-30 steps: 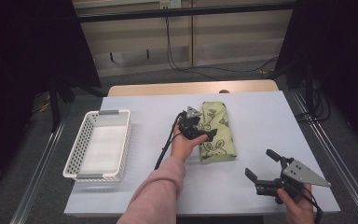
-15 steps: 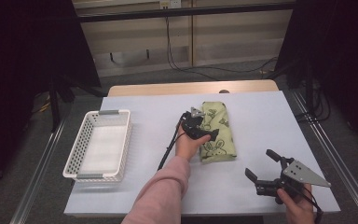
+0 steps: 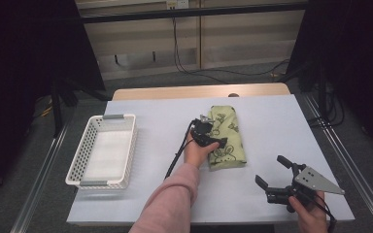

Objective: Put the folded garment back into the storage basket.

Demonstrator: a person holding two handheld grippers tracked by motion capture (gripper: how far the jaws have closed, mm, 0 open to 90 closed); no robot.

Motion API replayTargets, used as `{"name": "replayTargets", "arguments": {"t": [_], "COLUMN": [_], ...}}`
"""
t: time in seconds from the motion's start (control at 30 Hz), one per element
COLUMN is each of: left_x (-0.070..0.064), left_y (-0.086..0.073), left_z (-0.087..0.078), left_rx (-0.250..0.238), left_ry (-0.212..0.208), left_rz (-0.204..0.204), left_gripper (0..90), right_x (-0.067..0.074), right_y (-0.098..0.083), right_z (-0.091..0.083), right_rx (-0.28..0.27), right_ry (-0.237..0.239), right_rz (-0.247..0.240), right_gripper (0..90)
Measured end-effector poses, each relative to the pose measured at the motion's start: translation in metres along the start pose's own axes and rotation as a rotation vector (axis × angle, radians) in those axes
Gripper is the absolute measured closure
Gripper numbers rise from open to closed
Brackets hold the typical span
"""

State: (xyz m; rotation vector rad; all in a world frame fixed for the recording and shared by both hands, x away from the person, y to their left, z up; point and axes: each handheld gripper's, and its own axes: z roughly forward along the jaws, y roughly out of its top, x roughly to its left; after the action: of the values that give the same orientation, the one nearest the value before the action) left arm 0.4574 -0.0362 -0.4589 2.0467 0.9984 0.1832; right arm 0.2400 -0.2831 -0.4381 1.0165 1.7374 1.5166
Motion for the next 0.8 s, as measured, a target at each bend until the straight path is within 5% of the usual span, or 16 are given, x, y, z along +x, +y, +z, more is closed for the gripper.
{"name": "replayTargets", "arguments": {"t": [0.27,0.37,0.57,0.8], "left_x": [0.000,-0.002,-0.006,-0.001], "left_y": [0.001,0.005,0.007,0.015], "left_z": [0.004,0.004,0.006,-0.007], "left_rx": [-0.001,0.018,0.036,0.041], "left_ry": [-0.012,-0.031,-0.082,-0.112], "left_rz": [-0.051,-0.047,-0.107,-0.151], "left_gripper": [23.7,40.5,68.2,73.1], "right_x": [0.000,0.000,0.000,-0.002], "right_y": [0.000,0.000,0.000,0.000], "right_z": [0.000,0.001,0.001,0.000], "right_rx": [0.000,0.000,-0.003,-0.008], "right_ry": [0.000,0.003,0.002,-0.002], "right_rz": [0.000,0.001,0.004,0.008], "right_gripper": [0.6,0.6,0.6,0.6]}}
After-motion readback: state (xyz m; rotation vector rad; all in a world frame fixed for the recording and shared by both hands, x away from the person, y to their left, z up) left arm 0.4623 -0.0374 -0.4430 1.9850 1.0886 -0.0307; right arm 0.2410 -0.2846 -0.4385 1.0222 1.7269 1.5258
